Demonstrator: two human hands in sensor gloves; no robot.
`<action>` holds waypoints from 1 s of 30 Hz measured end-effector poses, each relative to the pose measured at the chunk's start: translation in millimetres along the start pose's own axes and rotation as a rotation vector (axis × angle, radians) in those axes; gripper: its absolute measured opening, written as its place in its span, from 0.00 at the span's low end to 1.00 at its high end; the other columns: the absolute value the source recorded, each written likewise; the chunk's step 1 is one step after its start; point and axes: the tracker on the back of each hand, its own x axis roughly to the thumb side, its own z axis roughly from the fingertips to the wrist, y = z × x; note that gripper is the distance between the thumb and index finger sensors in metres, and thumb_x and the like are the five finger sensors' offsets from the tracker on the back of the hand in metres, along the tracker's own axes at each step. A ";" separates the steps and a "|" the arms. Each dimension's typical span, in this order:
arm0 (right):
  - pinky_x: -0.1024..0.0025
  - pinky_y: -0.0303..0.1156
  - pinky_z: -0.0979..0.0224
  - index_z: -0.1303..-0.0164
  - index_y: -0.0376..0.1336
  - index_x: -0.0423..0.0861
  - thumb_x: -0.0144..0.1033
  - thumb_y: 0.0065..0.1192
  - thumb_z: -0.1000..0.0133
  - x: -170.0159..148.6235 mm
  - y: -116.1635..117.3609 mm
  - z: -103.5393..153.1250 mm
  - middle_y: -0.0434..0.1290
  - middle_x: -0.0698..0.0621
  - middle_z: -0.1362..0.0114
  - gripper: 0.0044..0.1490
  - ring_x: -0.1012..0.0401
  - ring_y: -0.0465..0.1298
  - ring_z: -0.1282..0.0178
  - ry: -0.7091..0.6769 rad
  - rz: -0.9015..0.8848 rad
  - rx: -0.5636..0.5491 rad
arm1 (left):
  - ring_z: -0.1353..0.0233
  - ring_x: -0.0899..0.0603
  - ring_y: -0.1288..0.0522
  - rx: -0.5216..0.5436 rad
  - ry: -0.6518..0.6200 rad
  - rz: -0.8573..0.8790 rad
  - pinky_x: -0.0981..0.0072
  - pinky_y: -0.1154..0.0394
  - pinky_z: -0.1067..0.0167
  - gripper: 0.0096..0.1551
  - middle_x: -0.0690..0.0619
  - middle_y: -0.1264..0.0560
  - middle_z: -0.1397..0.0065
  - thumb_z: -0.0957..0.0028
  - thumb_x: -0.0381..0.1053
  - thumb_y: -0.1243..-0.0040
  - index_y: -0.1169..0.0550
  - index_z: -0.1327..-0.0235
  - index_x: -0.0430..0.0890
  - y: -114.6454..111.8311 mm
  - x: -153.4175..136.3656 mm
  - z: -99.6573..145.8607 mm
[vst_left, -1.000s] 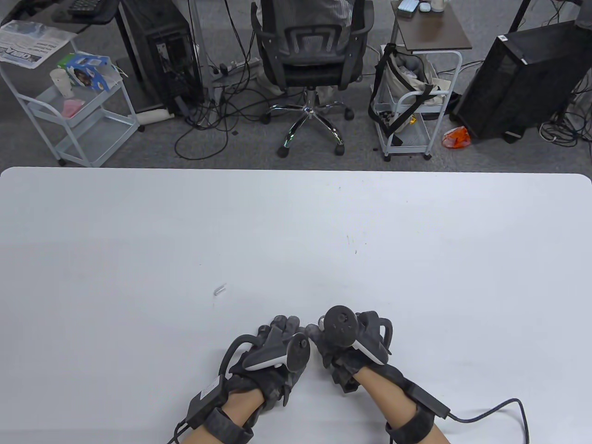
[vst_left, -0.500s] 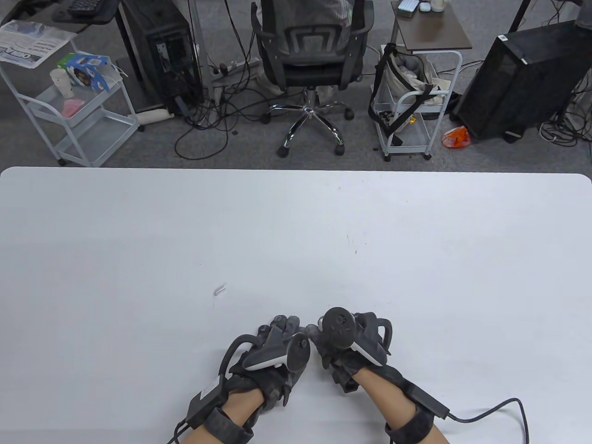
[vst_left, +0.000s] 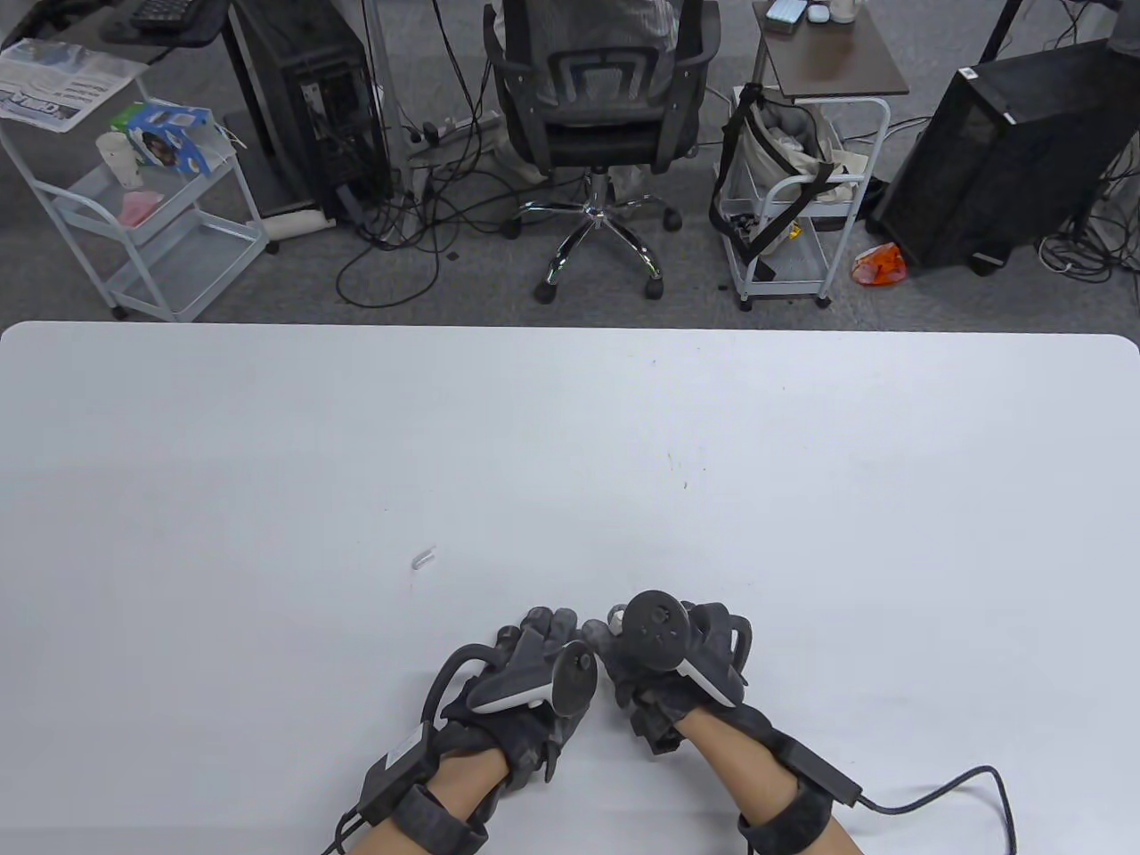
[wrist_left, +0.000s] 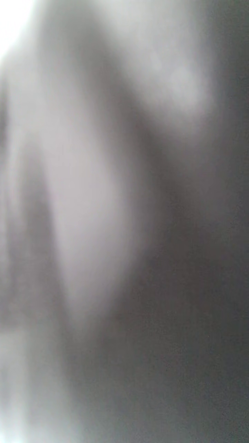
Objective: Squeeze and apply correction pen on text
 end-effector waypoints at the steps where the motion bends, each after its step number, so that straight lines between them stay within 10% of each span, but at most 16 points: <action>1: 0.55 0.80 0.52 0.74 0.78 0.45 0.57 0.70 0.54 1.1 1.2 -0.1 0.84 0.50 0.73 0.24 0.53 0.81 0.76 -0.001 0.012 -0.003 | 0.15 0.39 0.65 0.000 0.000 0.000 0.44 0.57 0.22 0.42 0.51 0.68 0.16 0.50 0.65 0.66 0.61 0.26 0.55 0.0 0.0 0.0; 30: 0.55 0.80 0.52 0.74 0.78 0.45 0.57 0.70 0.54 3.3 2.8 0.0 0.84 0.50 0.74 0.24 0.53 0.81 0.76 -0.019 0.026 0.008 | 0.15 0.39 0.65 -0.001 0.000 0.001 0.43 0.57 0.22 0.42 0.51 0.68 0.16 0.50 0.65 0.66 0.61 0.26 0.55 0.0 0.0 0.2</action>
